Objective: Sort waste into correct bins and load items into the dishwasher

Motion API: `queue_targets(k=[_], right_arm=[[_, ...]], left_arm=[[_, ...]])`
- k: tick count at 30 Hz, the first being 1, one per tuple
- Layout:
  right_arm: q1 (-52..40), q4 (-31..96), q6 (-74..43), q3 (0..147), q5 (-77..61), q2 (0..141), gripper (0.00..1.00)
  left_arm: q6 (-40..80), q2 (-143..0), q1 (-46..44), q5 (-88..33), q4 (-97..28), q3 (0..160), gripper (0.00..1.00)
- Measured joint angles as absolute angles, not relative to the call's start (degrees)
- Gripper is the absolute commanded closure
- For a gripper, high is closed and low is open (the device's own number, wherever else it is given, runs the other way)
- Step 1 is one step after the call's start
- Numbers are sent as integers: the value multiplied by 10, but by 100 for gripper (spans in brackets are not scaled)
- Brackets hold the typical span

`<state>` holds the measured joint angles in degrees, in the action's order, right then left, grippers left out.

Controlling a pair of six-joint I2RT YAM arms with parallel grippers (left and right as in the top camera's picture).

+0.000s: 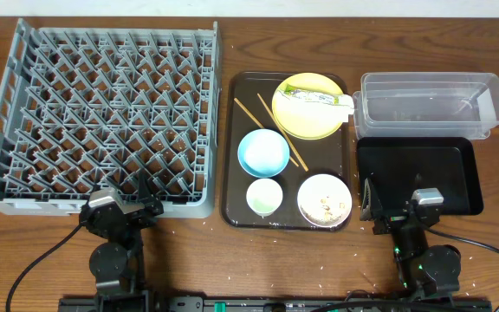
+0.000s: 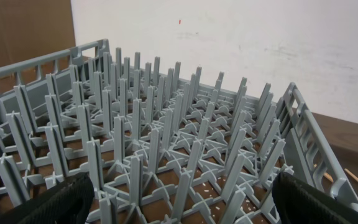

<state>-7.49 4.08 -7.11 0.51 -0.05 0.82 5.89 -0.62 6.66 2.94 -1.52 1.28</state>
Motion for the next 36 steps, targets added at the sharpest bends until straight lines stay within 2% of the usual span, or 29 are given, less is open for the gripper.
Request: queue_targets(k=[13, 17, 23, 28, 36], right_arm=[[-75, 11, -69, 4, -3, 8, 1], [-75, -24, -57, 4, -35, 8, 1], [-75, -7, -24, 41, -78, 30, 1], [-75, 9, 13, 151, -108, 126, 1], [-75, 110, 83, 379, -171, 390, 1]], left_arm=[[59, -6, 67, 29, -15, 13, 7], [59, -6, 67, 29, -15, 13, 7], [59, -6, 67, 30, -15, 13, 7], [59, -6, 67, 30, -15, 13, 7], [59, -6, 67, 30, -15, 13, 7]])
